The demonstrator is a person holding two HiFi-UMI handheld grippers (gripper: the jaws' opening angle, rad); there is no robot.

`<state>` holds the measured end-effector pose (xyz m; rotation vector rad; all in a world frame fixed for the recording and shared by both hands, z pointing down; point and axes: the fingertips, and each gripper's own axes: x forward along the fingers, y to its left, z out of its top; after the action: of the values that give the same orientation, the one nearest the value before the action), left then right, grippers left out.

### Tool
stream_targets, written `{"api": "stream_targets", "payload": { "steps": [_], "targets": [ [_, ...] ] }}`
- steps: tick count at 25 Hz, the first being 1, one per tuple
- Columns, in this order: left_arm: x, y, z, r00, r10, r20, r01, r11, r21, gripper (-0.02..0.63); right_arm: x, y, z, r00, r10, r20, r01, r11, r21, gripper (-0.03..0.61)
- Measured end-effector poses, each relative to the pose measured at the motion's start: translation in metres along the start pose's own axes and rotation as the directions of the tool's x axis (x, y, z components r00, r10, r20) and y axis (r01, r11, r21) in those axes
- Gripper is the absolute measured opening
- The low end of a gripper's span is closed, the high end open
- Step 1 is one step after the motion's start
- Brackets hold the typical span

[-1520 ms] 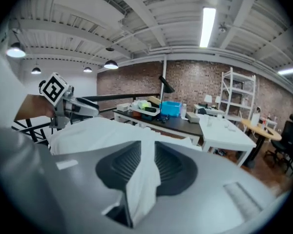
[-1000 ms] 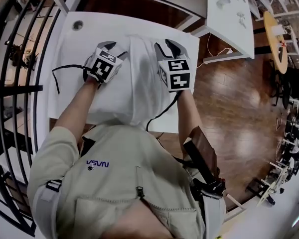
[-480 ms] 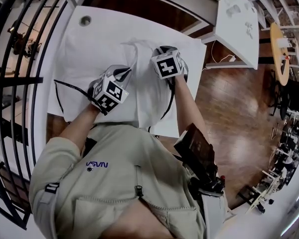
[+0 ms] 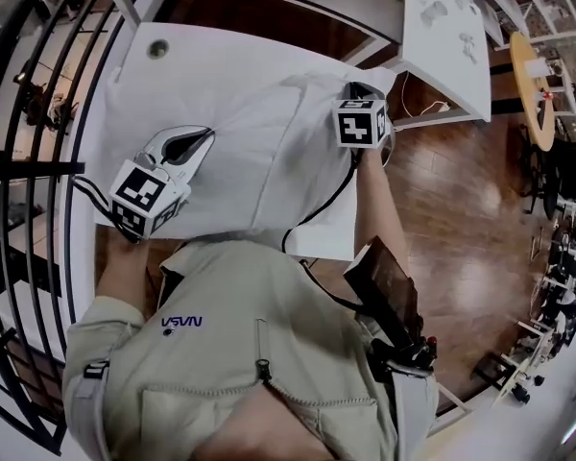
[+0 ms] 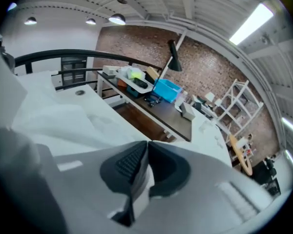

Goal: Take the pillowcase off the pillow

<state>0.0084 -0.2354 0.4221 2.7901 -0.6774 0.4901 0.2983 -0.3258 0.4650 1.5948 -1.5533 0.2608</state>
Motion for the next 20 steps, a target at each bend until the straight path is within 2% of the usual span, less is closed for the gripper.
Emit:
{"api": "stream_targets", "payload": {
  "steps": [2, 4, 7, 10, 13, 17, 20],
  "targets": [
    [0.003, 0.008, -0.006, 1.000, 0.000, 0.008, 0.000, 1.000, -0.016, 0.015, -0.002, -0.017, -0.022, 0.998, -0.052, -0.023, 0.053, 0.997, 0.053, 0.012],
    [0.013, 0.013, -0.015, 1.000, 0.001, 0.002, -0.001, 1.000, -0.031, 0.015, 0.001, -0.021, -0.046, 0.996, -0.069, -0.057, 0.075, 0.992, 0.100, 0.012],
    [0.042, 0.027, -0.038, 0.999, 0.020, -0.031, -0.022, 0.997, -0.071, 0.015, 0.008, -0.014, -0.071, 0.992, -0.088, -0.086, 0.097, 0.988, 0.118, 0.012],
    [0.073, 0.038, -0.058, 0.995, 0.039, -0.093, -0.043, 0.998, -0.044, 0.026, 0.012, -0.002, -0.070, 0.999, -0.052, -0.012, 0.053, 0.991, 0.126, 0.022],
    [0.086, 0.043, -0.056, 0.991, 0.025, -0.129, -0.030, 0.999, -0.039, 0.079, 0.000, 0.000, -0.064, 0.997, -0.012, 0.080, -0.004, 0.981, 0.196, 0.075],
    [0.077, 0.037, -0.033, 0.996, 0.017, -0.093, -0.019, 1.000, -0.018, 0.173, -0.040, -0.001, -0.057, 0.984, -0.032, 0.177, -0.012, 0.970, 0.243, 0.086],
    [0.058, 0.012, -0.020, 0.998, 0.002, -0.057, -0.002, 1.000, 0.009, 0.201, -0.084, 0.013, -0.053, 0.965, -0.033, 0.260, -0.041, 0.960, 0.277, 0.095]
  ]
}}
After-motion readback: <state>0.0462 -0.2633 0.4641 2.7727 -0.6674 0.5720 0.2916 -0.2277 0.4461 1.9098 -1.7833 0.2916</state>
